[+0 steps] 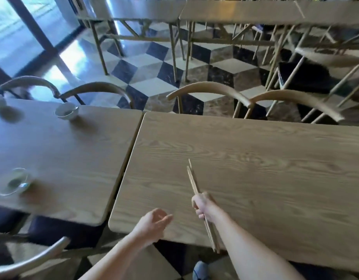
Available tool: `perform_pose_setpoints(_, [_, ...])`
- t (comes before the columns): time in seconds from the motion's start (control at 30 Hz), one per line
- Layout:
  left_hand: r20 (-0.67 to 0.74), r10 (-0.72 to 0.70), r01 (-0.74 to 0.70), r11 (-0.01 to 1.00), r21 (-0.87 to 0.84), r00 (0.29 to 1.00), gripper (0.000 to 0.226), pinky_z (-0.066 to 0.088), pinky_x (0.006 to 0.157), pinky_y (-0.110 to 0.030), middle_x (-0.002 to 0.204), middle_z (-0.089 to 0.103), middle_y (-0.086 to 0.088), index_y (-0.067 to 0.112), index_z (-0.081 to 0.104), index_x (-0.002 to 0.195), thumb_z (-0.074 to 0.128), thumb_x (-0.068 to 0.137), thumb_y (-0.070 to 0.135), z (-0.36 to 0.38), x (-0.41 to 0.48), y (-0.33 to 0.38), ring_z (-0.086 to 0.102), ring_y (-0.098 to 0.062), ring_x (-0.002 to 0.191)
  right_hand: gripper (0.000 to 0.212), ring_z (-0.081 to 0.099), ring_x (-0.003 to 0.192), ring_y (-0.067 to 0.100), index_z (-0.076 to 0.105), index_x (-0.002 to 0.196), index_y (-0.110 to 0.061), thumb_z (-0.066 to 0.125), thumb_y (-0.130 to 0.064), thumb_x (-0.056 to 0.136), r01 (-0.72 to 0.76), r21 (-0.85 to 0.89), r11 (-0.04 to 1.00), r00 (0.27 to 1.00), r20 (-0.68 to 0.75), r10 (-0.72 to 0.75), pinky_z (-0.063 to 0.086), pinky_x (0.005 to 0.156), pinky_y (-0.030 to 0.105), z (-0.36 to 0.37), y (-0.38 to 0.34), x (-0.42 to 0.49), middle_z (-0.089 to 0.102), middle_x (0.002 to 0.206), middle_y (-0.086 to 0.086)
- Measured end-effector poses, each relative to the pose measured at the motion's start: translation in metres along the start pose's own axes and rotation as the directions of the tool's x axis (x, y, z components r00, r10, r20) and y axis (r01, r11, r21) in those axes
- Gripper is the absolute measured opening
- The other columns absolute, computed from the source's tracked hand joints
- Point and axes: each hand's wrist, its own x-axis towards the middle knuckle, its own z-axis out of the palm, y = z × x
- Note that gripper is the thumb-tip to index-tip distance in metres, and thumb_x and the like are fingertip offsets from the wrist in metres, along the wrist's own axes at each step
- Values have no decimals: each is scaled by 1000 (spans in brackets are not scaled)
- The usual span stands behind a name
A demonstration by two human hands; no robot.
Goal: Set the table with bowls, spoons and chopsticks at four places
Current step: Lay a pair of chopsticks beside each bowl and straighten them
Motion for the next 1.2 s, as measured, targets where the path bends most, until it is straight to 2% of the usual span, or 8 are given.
perform_pose_setpoints(0.17, [-1,-73,45,617,-786,997,40,55,54,-29,68,68,-9,7,63,88,67,90,46,-40,-12,8,67,-21,56,19,47,32,7,52,96,-15,52,-4,81,308,-142,941,889,396,-232,41,37,25,106,0,-108,46,62,0])
perform_pose_setpoints(0.3, [-159,-126,-114,311,-943,979,35,55,47,-30,45,39,1,9,57,78,59,97,39,-88,-51,-51,39,-12,33,9,50,38,17,44,91,-11,47,-3,90,483,-179,857,724,631,-277,48,41,33,158,19,-171,52,59,7])
perform_pose_setpoints(0.43, [-203,-101,-191,117,-975,974,45,31,37,-15,45,35,7,9,57,88,55,93,54,-152,-108,-131,29,-6,31,15,62,57,24,61,84,-9,63,-21,93,381,-99,919,556,819,-142,57,59,35,205,31,-227,66,75,13])
perform_pose_setpoints(0.53, [-193,20,-194,86,-977,981,38,26,38,-18,53,31,7,17,48,77,55,95,50,-188,-140,-187,26,-6,35,27,66,67,30,63,83,-6,60,-29,96,290,-66,955,453,888,-77,58,66,42,260,45,-263,66,78,20])
perform_pose_setpoints(0.7, [-197,149,-219,148,-964,969,10,46,78,-47,69,57,-7,4,60,89,55,97,7,-216,-174,-259,54,-18,54,30,68,75,33,59,103,0,53,-29,99,280,-121,952,539,841,-52,56,69,42,325,46,-305,68,85,21])
perform_pose_setpoints(0.8, [-206,126,-230,218,-948,970,9,50,93,-58,83,70,-21,-4,59,96,54,99,2,-222,-176,-290,66,-44,89,23,69,73,27,69,100,-4,65,-25,94,400,-142,906,564,817,-121,61,71,43,343,36,-312,69,93,21])
perform_pose_setpoints(1.0, [-188,85,-196,97,-976,978,18,63,70,-49,108,69,-35,-13,57,106,55,98,2,-234,-161,-318,72,-47,91,17,73,72,29,71,91,-4,71,-22,89,409,-140,902,637,751,-172,61,72,43,380,18,-298,74,88,18])
perform_pose_setpoints(1.2, [-76,105,-86,94,-992,992,25,57,89,-54,119,67,-32,-12,52,122,45,99,-5,-279,-123,-332,67,-46,109,22,73,81,32,70,100,10,73,-6,85,375,-160,913,633,764,-126,61,76,44,416,-15,-266,71,97,25])
